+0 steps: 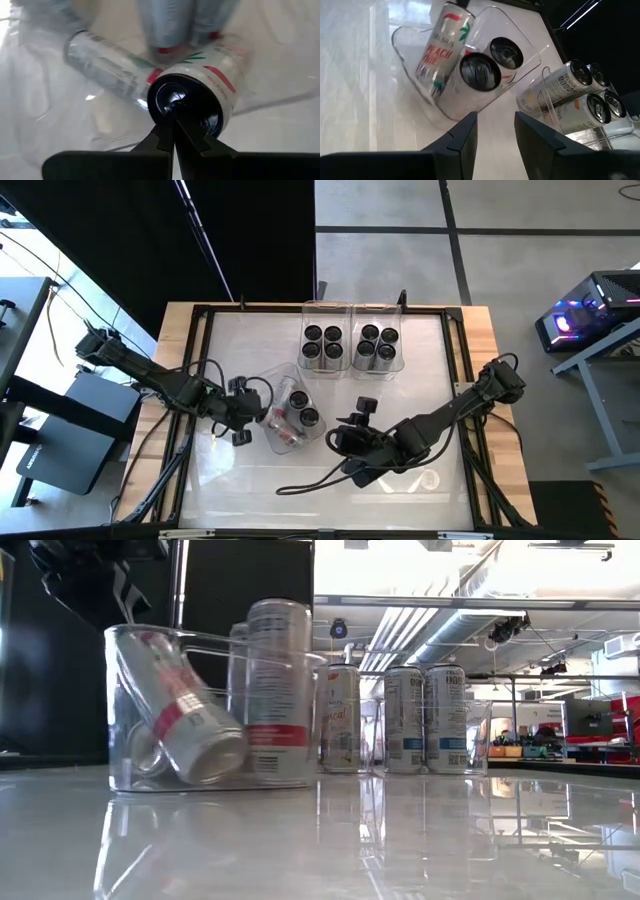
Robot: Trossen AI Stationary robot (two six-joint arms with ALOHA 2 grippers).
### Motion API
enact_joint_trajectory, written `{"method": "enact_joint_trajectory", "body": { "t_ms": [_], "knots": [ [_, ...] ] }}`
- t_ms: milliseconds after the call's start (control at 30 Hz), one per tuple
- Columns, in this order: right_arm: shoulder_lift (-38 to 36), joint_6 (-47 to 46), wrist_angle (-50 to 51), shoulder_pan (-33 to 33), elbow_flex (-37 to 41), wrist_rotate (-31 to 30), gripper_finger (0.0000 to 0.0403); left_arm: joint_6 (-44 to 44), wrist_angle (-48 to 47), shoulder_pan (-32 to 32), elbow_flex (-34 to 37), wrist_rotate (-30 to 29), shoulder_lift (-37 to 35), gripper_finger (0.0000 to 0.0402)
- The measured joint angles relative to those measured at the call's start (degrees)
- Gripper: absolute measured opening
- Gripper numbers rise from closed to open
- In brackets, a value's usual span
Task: Sort soda cans
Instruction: Adjust the white pink soda cans
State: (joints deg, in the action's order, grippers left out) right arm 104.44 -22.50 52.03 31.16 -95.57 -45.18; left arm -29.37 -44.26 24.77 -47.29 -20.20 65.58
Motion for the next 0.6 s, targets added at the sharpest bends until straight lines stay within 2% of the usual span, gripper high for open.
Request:
{"method": "enact_joint_trajectory", "body": {
  "t_ms": [133, 300, 600],
  "knots": [
    [0.0, 0.0, 0.0, 0.0, 0.0, 0.0, 0.0126, 2.8, 5.5, 0.0, 0.0, 3.8, 0.2, 0.0000],
    [0.0, 0.0, 0.0, 0.0, 0.0, 0.0, 0.0126, 5.4, 10.1, 0.0, 0.0, 3.8, 0.2, 0.0000],
    [0.2, 2.6, -4.8, -1.5, 0.0, 2.6, 0.0126, 6.2, 12.2, 0.0, 0.0, 3.4, 0.2, 0.0000]
  ]
}}
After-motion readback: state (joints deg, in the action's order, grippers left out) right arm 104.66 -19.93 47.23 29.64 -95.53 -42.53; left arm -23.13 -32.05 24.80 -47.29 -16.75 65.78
